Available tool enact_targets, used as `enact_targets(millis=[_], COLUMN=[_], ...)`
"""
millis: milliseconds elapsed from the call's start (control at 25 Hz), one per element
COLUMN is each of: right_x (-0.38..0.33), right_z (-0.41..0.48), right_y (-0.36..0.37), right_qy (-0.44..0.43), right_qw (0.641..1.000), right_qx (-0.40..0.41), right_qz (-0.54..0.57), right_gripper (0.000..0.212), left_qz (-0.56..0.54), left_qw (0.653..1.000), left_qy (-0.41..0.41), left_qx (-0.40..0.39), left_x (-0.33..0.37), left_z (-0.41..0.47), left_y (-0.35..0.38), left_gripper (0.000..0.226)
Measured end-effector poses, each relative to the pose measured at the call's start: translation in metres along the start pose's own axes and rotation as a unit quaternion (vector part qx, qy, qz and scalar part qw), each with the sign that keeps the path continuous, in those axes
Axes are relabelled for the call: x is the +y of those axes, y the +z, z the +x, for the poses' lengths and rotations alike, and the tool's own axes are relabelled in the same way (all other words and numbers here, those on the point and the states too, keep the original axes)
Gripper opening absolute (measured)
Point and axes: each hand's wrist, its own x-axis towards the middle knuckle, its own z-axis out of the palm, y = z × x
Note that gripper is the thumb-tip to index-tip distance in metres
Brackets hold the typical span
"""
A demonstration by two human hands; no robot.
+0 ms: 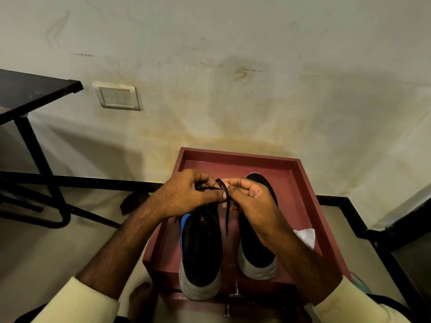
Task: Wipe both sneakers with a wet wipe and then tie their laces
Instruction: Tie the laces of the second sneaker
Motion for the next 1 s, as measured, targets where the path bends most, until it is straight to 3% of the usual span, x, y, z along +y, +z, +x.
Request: enact_targets(millis=[120,320,520,680,840,1000], right_x=[-0.002,0.004,0.004,0.002,0.005,0.007], right_z=[0.001,0.004,0.0,0.004,0.001,0.002], right_y=[0.0,-0.002,-0.001,0.001,0.0,0.0], right_qy=[0.002,0.003,-0.007,0.024,-0.057,-0.12], right_qw=[1.0,0.997,0.994,0.993,0.989,0.986], right_qx=[-0.002,-0.072,-0.088,-0.112,-0.124,-0.057], right_qz=[0.005,-0.032,-0.063,-0.038,-0.052,-0.098], right_gripper=[0.019,0.028,0.016,0.021,0.016,0.015], left_qz=[0.01,-0.011,-0.07,-0.083,-0.098,-0.085], left_qw=[1.0,0.997,0.995,0.991,0.991,0.993], left_qy=[-0.002,-0.023,-0.033,-0.049,-0.046,-0.05], left_qx=[0.009,0.067,0.068,0.088,0.078,0.065], left_x=[0.001,-0.002,-0.004,-0.006,-0.003,-0.005], left_z=[0.0,0.0,0.001,0.002,0.001,0.001], left_y=[-0.001,-0.006,-0.008,-0.007,-0.006,-0.009], left_gripper=[0.012,0.018,0.024,0.032,0.04,0.041])
